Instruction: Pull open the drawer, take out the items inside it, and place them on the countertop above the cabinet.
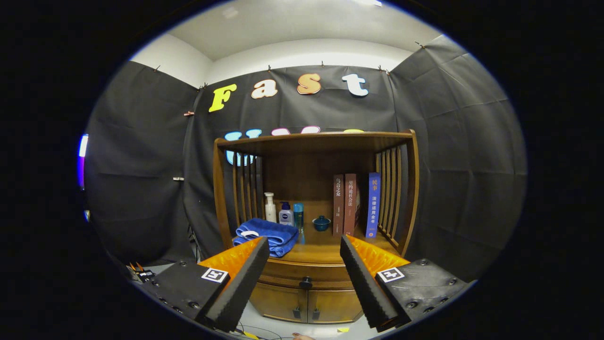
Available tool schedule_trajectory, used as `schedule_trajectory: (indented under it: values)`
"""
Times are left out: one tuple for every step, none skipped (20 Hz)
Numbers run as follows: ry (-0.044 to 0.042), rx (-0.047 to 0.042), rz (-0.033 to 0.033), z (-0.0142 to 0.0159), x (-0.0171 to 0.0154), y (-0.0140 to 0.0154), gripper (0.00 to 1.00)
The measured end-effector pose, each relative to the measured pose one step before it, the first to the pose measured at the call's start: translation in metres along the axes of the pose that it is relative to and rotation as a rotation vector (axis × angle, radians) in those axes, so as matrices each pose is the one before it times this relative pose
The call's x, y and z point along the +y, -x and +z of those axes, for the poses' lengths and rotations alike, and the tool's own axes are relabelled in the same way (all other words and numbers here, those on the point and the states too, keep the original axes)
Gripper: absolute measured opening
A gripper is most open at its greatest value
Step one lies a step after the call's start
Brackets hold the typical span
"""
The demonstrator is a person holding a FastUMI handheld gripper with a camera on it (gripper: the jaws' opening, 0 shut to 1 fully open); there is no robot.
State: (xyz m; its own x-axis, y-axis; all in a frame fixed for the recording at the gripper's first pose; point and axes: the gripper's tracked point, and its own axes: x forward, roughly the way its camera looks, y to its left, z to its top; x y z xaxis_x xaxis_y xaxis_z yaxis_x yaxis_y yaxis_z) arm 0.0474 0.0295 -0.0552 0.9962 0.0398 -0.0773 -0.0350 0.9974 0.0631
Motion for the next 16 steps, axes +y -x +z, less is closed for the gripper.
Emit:
schedule_trajectory:
  values:
    - [-0.00098, 0.00859, 0.00171, -0.00872, 0.00153, -0.007, 0.99]
    - [-0.00499, 0.00461, 0.00816, -0.00783, 0.00266, -0.00642, 0.99]
    - [-0.00814, -0.00081, 0.0044, -0.00738, 0.00215, -0.00723, 0.99]
    - [-0.00756, -0.00113, -0.00049, -0.00764, 0.00064, -0.00885, 0.99]
    - [-0.00312, 0.00539, -0.0053, -0.00926, 0.00035, -0.00864, 0.99]
    - [-0.00089, 0.01035, -0.00462, -0.01111, -0.0001, -0.00882, 0.99]
    - [-0.00066, 0.01259, -0.00387, -0.01114, 0.00064, -0.00886, 0.99]
    - [-0.00502, 0.01284, 0.00033, -0.00971, 0.00085, -0.00773, 0.99]
    - [-0.01377, 0.00766, 0.00761, -0.00939, 0.00229, -0.00856, 0.99]
    - [-0.01054, 0.00601, 0.00294, -0.00817, 0.00159, -0.00762, 0.99]
    - [-0.00171, 0.00629, -0.00427, -0.00821, -0.00089, -0.00812, 0.99]
    - [0.0012, 0.00839, -0.00356, -0.00825, -0.00104, -0.00798, 0.99]
    - [0.00215, 0.00973, -0.00864, -0.00852, -0.00076, -0.00799, 0.99]
    - [0.00366, 0.01291, -0.01363, -0.00997, -0.00284, -0.00911, 0.99]
    - [0.00471, 0.02029, -0.01782, -0.01034, -0.00336, -0.00688, 0.99]
    - [-0.00077, 0.02286, -0.01725, -0.01228, -0.00433, -0.0081, 1.0]
